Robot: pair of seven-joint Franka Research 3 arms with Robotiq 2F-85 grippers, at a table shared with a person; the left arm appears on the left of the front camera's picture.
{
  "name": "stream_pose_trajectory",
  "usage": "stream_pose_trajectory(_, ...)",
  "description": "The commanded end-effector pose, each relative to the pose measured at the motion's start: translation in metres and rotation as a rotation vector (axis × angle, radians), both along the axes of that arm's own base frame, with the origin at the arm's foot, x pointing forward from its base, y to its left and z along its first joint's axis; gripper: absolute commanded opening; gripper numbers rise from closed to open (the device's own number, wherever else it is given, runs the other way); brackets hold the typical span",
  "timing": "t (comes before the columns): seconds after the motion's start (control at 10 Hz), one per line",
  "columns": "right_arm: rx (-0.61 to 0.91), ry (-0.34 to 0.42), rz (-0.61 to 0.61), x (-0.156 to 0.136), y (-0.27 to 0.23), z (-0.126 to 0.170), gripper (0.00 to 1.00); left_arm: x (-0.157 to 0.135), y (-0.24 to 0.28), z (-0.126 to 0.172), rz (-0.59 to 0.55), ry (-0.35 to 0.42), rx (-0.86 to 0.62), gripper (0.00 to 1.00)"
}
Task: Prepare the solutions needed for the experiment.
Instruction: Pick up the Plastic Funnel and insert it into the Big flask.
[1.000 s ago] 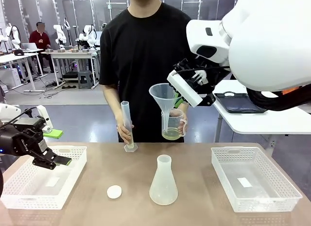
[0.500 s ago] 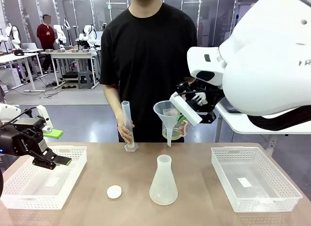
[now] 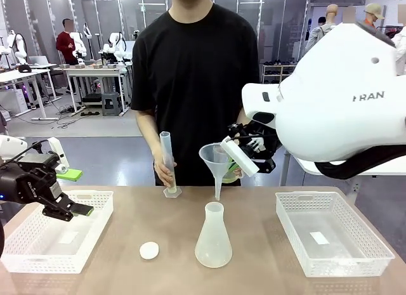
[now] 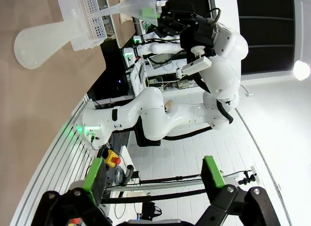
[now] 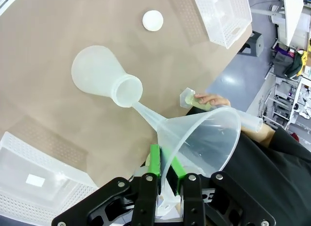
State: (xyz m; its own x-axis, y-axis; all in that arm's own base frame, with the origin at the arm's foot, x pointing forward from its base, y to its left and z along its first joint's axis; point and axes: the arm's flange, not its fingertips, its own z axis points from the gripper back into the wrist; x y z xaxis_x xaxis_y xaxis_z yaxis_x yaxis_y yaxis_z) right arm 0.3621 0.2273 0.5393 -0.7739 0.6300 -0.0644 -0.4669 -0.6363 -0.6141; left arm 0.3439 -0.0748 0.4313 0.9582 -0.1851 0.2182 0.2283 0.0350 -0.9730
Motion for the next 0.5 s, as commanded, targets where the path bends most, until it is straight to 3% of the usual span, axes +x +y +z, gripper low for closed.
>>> stream_pose_trajectory(0.0,0.033,0.006,0.042,0.007,0.001,-0.007,0.07,0.0,-0.001,0.004,0.002,-0.002,-0.001,1.0)
stream_pose_trajectory(0.4,0.045,0.051,0.037,0.014,0.002,-0.027,0.07,0.0,-0.001,0.004,0.002,-0.002,-0.001,1.0)
